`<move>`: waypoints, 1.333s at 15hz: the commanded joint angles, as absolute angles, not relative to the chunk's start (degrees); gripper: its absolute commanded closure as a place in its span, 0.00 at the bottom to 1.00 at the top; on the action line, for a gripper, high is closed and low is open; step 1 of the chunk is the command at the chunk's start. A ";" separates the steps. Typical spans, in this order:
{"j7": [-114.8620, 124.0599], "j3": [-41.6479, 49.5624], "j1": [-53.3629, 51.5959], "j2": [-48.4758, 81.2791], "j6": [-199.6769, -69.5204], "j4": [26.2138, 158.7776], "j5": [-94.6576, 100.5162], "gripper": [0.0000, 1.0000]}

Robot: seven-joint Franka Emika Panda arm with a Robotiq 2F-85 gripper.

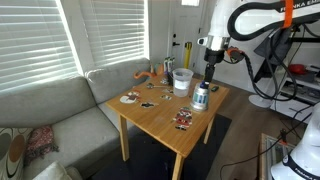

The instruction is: Remove the metallic cup from the frost cup and put it on the table facing down, pick up the small toy car and put it on the metallic cup bottom facing up

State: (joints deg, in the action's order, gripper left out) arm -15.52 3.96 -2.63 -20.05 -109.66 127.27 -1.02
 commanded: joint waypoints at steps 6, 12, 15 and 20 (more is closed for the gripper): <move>-16.26 3.61 -2.25 -18.84 -107.87 125.62 -0.85 0.04; -16.33 3.70 -2.15 -18.90 -107.93 125.44 -0.87 0.00; -16.31 3.72 -2.10 -18.97 -107.96 125.29 -0.86 0.00; -16.32 3.92 -1.98 -19.42 -107.54 123.47 -1.18 0.00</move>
State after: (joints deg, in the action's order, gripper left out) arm -15.53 3.96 -2.42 -19.70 -109.66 126.07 -1.00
